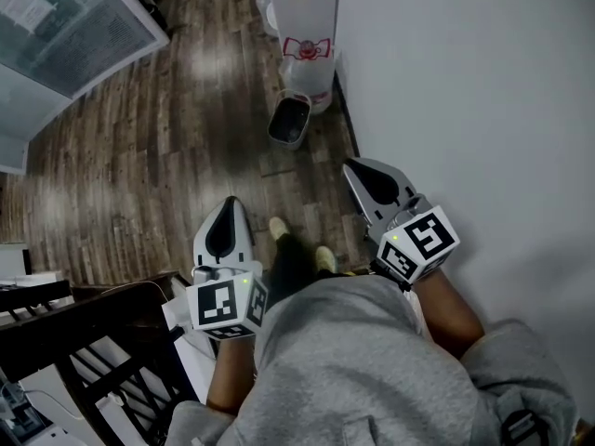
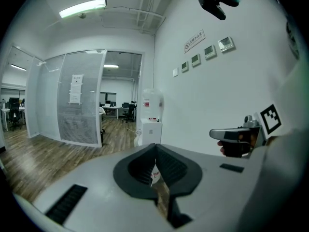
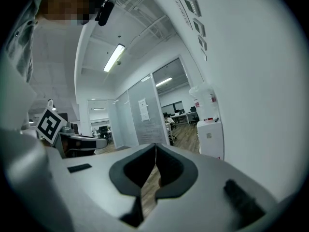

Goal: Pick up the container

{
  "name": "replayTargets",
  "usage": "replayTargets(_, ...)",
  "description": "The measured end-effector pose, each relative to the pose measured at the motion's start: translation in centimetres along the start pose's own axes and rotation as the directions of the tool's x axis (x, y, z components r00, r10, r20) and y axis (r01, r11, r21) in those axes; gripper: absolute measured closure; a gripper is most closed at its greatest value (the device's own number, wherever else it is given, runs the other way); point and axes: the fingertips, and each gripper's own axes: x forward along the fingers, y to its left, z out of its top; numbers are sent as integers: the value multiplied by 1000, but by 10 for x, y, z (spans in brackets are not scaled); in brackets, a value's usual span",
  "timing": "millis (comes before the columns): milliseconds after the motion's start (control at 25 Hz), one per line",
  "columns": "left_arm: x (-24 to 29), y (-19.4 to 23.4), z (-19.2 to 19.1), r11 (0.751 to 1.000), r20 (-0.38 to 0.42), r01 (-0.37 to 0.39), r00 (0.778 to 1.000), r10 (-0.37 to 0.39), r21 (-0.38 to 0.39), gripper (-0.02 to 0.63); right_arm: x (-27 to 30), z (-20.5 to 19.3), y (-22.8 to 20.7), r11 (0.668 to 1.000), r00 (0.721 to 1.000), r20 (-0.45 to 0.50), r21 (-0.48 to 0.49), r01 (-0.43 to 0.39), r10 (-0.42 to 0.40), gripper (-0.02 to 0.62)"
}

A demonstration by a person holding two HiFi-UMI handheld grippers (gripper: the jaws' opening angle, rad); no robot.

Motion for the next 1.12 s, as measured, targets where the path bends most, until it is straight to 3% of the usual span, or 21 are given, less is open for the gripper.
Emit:
replayTargets(520, 87, 27, 27, 997, 24, 73, 997, -73, 24, 592, 68, 13, -46, 998, 998, -10, -21, 58, -59, 571)
replayTargets(720, 131, 51, 44, 995, 21, 102, 995, -102, 13, 591, 111, 27, -64, 992, 995, -66, -107, 67, -74, 571)
replayTargets(920, 176, 72, 54, 993, -6, 121, 993, -121, 8, 591, 146, 27, -81, 981, 977, -211, -183, -70, 31, 571)
replayTargets(1120, 212, 93, 60, 990, -37, 142, 989, -142, 6, 591, 171, 23, -99, 972, 932, -341, -152, -181, 120, 571)
